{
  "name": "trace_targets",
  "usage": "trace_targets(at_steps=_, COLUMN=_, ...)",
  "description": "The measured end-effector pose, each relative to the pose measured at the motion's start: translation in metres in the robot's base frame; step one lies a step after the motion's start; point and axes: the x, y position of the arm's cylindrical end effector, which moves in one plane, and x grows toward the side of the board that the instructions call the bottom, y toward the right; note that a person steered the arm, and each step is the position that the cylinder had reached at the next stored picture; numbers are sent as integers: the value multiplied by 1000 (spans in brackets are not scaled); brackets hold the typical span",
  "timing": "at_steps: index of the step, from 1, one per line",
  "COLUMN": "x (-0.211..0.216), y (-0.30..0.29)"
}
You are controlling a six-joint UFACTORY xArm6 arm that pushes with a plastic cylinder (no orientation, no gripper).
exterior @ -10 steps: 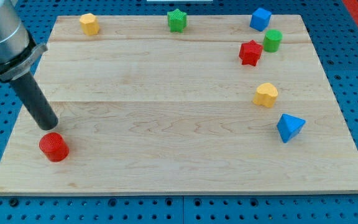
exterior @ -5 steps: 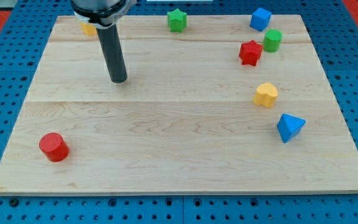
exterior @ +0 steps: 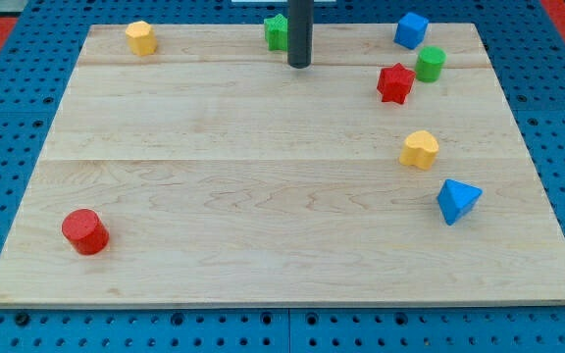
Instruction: Slide the green star slightly left
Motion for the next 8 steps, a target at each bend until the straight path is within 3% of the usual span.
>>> trace_targets(at_steps=3, x=-72, y=31)
trace_targets(at_steps=8, x=-53, y=-92)
